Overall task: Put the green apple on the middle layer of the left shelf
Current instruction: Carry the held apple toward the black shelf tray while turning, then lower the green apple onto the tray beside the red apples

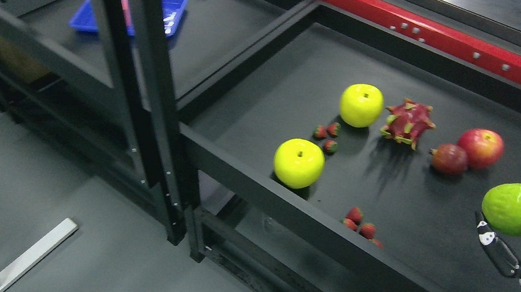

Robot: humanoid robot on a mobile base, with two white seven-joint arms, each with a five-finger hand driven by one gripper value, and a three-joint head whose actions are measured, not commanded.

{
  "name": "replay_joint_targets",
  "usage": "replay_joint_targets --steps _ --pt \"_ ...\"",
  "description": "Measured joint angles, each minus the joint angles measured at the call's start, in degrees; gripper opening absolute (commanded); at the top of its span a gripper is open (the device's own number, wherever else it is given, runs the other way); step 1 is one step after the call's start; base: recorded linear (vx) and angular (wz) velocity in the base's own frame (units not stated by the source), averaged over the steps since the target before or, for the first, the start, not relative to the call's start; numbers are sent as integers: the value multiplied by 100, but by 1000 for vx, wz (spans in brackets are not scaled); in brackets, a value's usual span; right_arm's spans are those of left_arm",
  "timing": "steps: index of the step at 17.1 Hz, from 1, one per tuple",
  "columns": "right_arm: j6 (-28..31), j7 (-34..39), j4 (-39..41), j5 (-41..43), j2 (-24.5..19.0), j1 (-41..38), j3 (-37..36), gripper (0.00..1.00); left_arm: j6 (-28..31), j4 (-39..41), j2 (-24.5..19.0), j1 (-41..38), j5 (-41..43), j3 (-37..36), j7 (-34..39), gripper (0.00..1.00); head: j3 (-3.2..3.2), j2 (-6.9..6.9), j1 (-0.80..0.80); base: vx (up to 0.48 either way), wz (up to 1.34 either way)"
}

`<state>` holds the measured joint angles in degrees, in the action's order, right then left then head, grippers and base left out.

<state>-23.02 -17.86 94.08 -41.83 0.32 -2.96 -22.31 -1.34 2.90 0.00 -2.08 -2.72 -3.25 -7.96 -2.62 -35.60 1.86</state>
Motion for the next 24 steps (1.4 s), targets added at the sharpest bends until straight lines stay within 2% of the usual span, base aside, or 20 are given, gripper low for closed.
replay_joint_targets --steps 11,15,17,20,21,22,23,24 --pt "-29 21 2 -1 -20 -94 55 0 -7 0 1 -3 0 0 0 100 0 1 0 178 -344" --pt "-36 198 -31 -23 -26 -198 433 0 -9 0 1 -3 0 0 0 100 0 1 0 163 -127" --pt "-18 559 -64 -34 -27 -197 778 0 -9 0 1 -3 0 0 0 100 0 1 0 125 -115" --pt "277 857 -101 -46 -27 -39 1289 1 -9 0 1 -3 0 0 0 100 0 1 0 82 -39" --pt "455 912 -122 -50 -27 80 1471 11 -10 0 1 -3 0 0 0 100 0 1 0 67 -10" --pt "613 942 -145 -51 -27 163 1622 48 -10 0 1 -3 0 0 0 100 0 1 0 48 -13" --pt "720 959 -163 -38 -27 224 1732 97 -10 0 1 -3 0 0 0 100 0 1 0 48 -13" --pt "780 966 -177 6 -27 266 1828 100 -10 0 1 -3 0 0 0 100 0 1 0 33 -2"
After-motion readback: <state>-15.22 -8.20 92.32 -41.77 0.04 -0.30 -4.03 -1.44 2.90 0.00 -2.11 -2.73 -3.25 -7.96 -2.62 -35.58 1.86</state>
